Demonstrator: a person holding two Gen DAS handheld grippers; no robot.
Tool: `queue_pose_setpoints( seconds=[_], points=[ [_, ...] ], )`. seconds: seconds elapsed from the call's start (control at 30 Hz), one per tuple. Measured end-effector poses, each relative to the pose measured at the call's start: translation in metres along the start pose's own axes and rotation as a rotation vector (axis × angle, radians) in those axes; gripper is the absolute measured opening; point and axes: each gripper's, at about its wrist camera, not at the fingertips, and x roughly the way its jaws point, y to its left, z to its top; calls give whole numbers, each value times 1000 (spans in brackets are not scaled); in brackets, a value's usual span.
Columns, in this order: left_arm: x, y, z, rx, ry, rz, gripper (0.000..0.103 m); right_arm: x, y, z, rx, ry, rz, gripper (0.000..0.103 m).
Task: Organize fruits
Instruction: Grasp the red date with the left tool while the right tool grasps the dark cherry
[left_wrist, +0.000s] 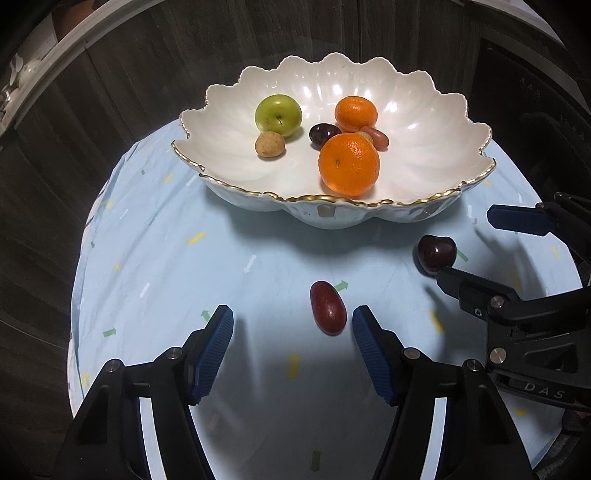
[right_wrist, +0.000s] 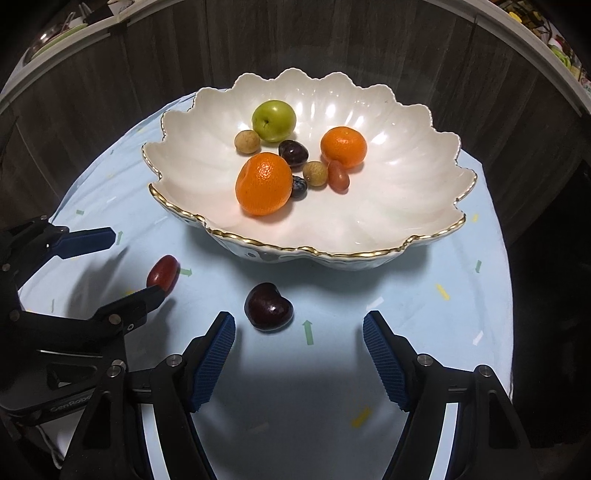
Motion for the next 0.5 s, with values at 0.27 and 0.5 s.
queue_pose_setpoints(
  seconds=[0.27,0.5],
  points=[
    [9,-1,1,-5,1,-13,58,10,-1,1,-5,1,31,67],
    [16,-3,2,-18,7,-21,48,18,1,5,-2,3,65,60]
  ],
)
